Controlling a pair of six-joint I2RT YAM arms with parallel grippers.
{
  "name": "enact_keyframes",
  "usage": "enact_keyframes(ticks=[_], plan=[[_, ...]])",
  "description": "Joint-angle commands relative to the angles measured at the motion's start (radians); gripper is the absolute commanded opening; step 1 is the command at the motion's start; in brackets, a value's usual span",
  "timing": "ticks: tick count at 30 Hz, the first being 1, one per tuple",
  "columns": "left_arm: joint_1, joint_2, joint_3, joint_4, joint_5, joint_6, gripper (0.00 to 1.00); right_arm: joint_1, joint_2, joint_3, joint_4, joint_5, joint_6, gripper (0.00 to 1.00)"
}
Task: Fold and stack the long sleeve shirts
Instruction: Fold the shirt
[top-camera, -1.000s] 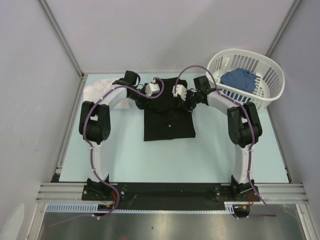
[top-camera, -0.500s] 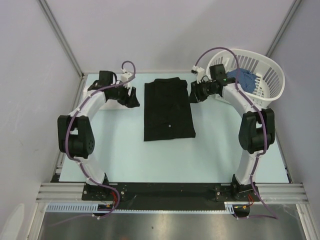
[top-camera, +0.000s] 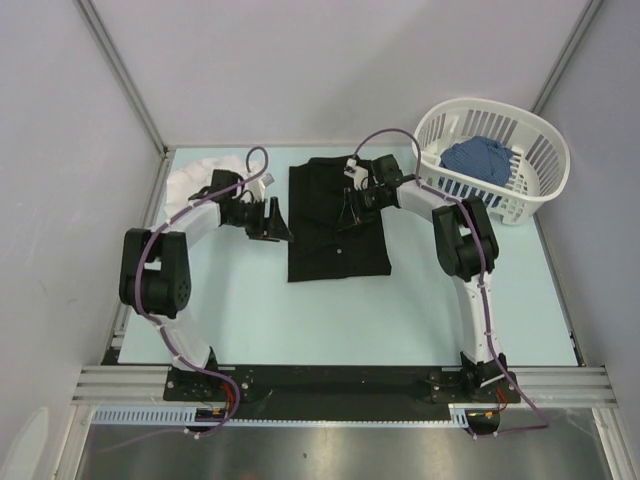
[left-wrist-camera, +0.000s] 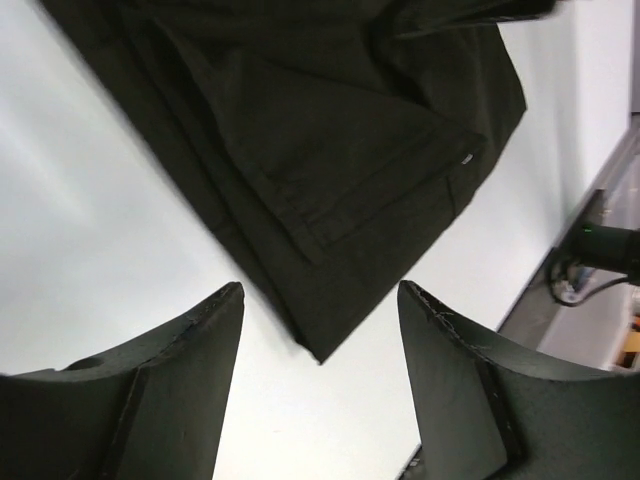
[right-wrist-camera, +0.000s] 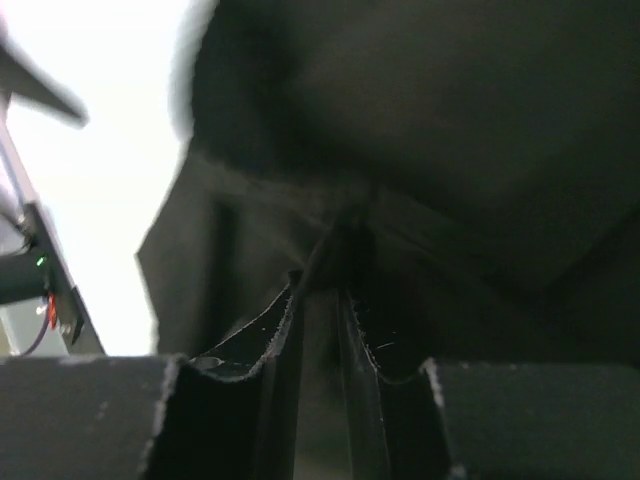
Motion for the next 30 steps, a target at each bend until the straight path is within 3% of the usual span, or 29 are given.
enact_keyframes(ticks=[1, 8, 14, 30], plan=[[-0.048, 0.007, -0.037, 0.085, 0.07, -0.131, 0.67, -0.015, 0.05, 0.052, 0.042, 0.035, 0.05, 0.25], [-0.095, 0.061, -0.048, 0.098, 0.075, -0.164, 0.66, -0.029, 0.004, -0.001, 0.045, 0.029, 0.063, 0.28], [-0.122, 0.086, -0.058, 0.142, 0.081, -0.204, 0.67, -0.024, -0.071, -0.026, 0.091, -0.016, 0.137, 0.42], [-0.138, 0.11, -0.08, 0.234, -0.007, -0.302, 0.72, -0.087, -0.209, -0.052, 0.012, -0.05, 0.088, 0.43]])
